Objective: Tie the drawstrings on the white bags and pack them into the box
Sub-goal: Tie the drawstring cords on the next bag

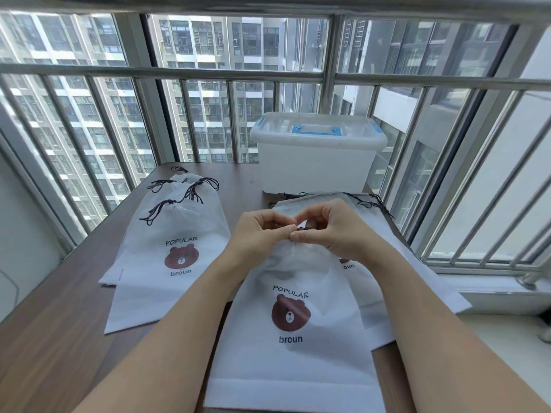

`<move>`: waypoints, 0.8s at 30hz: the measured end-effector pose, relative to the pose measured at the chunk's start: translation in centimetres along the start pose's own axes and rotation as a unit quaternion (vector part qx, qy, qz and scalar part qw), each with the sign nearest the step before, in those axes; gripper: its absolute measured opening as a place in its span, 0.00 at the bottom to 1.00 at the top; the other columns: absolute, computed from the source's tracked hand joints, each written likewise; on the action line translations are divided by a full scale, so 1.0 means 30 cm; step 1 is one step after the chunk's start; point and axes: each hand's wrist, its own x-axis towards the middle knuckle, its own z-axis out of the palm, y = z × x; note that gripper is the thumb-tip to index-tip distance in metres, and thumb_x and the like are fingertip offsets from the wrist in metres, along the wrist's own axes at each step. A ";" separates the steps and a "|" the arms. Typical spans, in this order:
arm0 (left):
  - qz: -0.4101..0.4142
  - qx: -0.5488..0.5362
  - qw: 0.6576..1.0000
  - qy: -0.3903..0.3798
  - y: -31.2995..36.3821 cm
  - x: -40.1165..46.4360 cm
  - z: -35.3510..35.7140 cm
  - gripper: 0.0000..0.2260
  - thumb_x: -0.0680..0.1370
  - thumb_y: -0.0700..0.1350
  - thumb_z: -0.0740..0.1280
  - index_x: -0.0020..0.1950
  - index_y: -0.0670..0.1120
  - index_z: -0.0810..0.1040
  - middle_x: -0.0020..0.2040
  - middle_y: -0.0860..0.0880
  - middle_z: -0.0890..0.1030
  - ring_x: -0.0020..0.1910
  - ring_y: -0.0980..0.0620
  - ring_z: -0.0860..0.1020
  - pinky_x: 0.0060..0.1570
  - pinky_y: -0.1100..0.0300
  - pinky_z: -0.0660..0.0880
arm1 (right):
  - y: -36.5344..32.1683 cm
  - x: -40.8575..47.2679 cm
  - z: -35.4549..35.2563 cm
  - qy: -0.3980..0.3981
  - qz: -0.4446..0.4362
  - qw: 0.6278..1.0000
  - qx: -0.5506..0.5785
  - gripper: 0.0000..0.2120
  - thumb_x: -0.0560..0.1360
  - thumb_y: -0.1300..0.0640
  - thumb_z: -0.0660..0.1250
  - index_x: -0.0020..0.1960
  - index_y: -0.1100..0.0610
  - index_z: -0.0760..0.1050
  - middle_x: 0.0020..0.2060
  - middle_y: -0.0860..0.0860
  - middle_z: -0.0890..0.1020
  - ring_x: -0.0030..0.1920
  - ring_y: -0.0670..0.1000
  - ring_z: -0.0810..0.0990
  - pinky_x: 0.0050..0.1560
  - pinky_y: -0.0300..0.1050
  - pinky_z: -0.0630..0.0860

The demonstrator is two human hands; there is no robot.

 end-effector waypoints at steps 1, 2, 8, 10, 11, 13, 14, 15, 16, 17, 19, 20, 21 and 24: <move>-0.008 -0.007 1.000 0.011 -0.001 0.002 -0.001 0.05 0.74 0.35 0.75 0.46 0.43 0.83 0.36 0.47 0.84 0.37 0.52 0.81 0.47 0.59 0.77 | 0.003 0.001 0.002 0.001 -0.014 1.000 -0.020 0.05 0.71 0.59 0.79 0.46 0.57 0.85 0.30 0.62 0.75 0.31 0.49 0.67 0.32 0.41 0.62; -0.013 -0.010 1.000 0.020 -0.003 0.003 -0.003 0.07 0.73 0.36 0.75 0.49 0.43 0.82 0.36 0.45 0.83 0.38 0.50 0.81 0.48 0.57 0.77 | 0.005 0.003 0.003 0.003 -0.024 0.999 -0.036 0.04 0.71 0.60 0.78 0.45 0.56 0.85 0.31 0.65 0.77 0.30 0.49 0.68 0.32 0.42 0.63; -0.017 -0.022 0.999 0.025 0.008 -0.008 -0.006 0.11 0.72 0.37 0.77 0.52 0.39 0.81 0.35 0.47 0.83 0.34 0.56 0.81 0.39 0.68 0.76 | 0.018 0.008 0.011 0.044 -0.049 0.992 -0.104 0.04 0.73 0.62 0.74 0.41 0.55 0.85 0.23 0.45 0.72 0.26 0.45 0.66 0.30 0.40 0.63; -0.032 -0.044 0.998 0.019 0.014 -0.009 -0.016 0.09 0.73 0.37 0.75 0.53 0.39 0.82 0.38 0.47 0.85 0.33 0.56 0.80 0.39 0.67 0.76 | 0.017 0.010 0.011 0.049 -0.045 0.994 -0.083 0.03 0.74 0.61 0.74 0.44 0.55 0.86 0.26 0.48 0.78 0.29 0.46 0.71 0.32 0.41 0.66; -0.040 -0.067 0.997 0.011 0.018 -0.008 -0.025 0.07 0.75 0.37 0.73 0.53 0.39 0.83 0.39 0.46 0.85 0.34 0.55 0.79 0.39 0.66 0.77 | 0.014 0.010 0.008 0.054 -0.042 0.996 -0.062 0.03 0.75 0.61 0.73 0.45 0.56 0.86 0.29 0.50 0.81 0.30 0.45 0.73 0.33 0.40 0.68; -0.054 -0.130 0.990 -0.009 0.030 -0.012 -0.039 0.05 0.77 0.35 0.70 0.52 0.39 0.83 0.44 0.43 0.86 0.36 0.53 0.81 0.41 0.64 0.79 | 0.006 0.007 0.003 0.068 -0.029 0.997 -0.019 0.05 0.78 0.62 0.71 0.46 0.62 0.84 0.27 0.46 0.79 0.27 0.39 0.72 0.30 0.32 0.66; -0.057 -0.149 0.987 -0.012 0.036 -0.013 -0.040 0.05 0.77 0.34 0.69 0.52 0.39 0.83 0.45 0.42 0.86 0.37 0.52 0.82 0.42 0.62 0.80 | 0.005 0.006 0.003 0.073 -0.019 0.997 0.004 0.06 0.79 0.62 0.69 0.45 0.63 0.82 0.25 0.43 0.77 0.25 0.39 0.71 0.27 0.30 0.65; -0.057 -0.153 0.987 -0.006 0.037 -0.015 -0.039 0.05 0.78 0.34 0.69 0.51 0.39 0.83 0.46 0.42 0.86 0.39 0.51 0.83 0.42 0.61 0.81 | 0.008 0.007 0.006 0.074 -0.012 0.997 0.030 0.07 0.80 0.62 0.68 0.44 0.63 0.81 0.25 0.41 0.76 0.25 0.38 0.71 0.26 0.29 0.65; -0.057 -0.146 0.988 0.006 0.040 -0.017 -0.037 0.05 0.77 0.35 0.69 0.51 0.39 0.84 0.46 0.42 0.86 0.40 0.50 0.84 0.42 0.61 0.81 | 0.010 0.009 0.010 0.071 -0.008 0.996 0.056 0.08 0.80 0.62 0.68 0.43 0.61 0.81 0.26 0.40 0.77 0.26 0.38 0.72 0.29 0.29 0.66; -0.053 -0.125 0.991 0.022 0.035 -0.017 -0.034 0.04 0.77 0.36 0.71 0.50 0.39 0.84 0.45 0.42 0.87 0.39 0.51 0.84 0.42 0.61 0.81 | 0.013 0.010 0.017 0.064 -0.006 0.995 0.080 0.08 0.80 0.61 0.68 0.42 0.60 0.80 0.29 0.41 0.78 0.29 0.38 0.72 0.31 0.29 0.67; -0.033 -0.052 0.997 0.047 0.026 -0.015 -0.035 0.04 0.76 0.39 0.73 0.49 0.40 0.85 0.43 0.42 0.87 0.38 0.51 0.83 0.43 0.59 0.79 | 0.013 0.013 0.029 0.048 -0.009 0.992 0.116 0.08 0.81 0.61 0.67 0.43 0.58 0.79 0.33 0.46 0.79 0.33 0.42 0.74 0.35 0.32 0.69; -0.022 -0.017 0.998 0.049 0.023 -0.014 -0.033 0.04 0.75 0.40 0.74 0.47 0.41 0.86 0.42 0.43 0.87 0.38 0.52 0.82 0.44 0.58 0.78 | 0.014 0.014 0.036 0.039 -0.011 0.991 0.124 0.08 0.81 0.61 0.67 0.44 0.58 0.79 0.35 0.48 0.80 0.35 0.44 0.75 0.37 0.34 0.70; -0.010 0.011 0.999 0.048 0.019 -0.012 -0.032 0.03 0.75 0.41 0.75 0.45 0.43 0.86 0.41 0.45 0.87 0.38 0.52 0.82 0.46 0.57 0.78 | 0.013 0.015 0.042 0.034 -0.015 0.991 0.125 0.08 0.81 0.61 0.66 0.44 0.58 0.79 0.37 0.49 0.80 0.37 0.45 0.75 0.39 0.35 0.71; 0.012 0.069 0.997 0.042 0.001 -0.003 -0.030 0.05 0.75 0.41 0.75 0.41 0.50 0.87 0.40 0.45 0.87 0.38 0.53 0.81 0.46 0.57 0.76 | 0.022 0.024 0.065 0.032 -0.036 0.996 0.072 0.08 0.81 0.61 0.67 0.44 0.55 0.79 0.38 0.49 0.81 0.40 0.47 0.77 0.44 0.39 0.72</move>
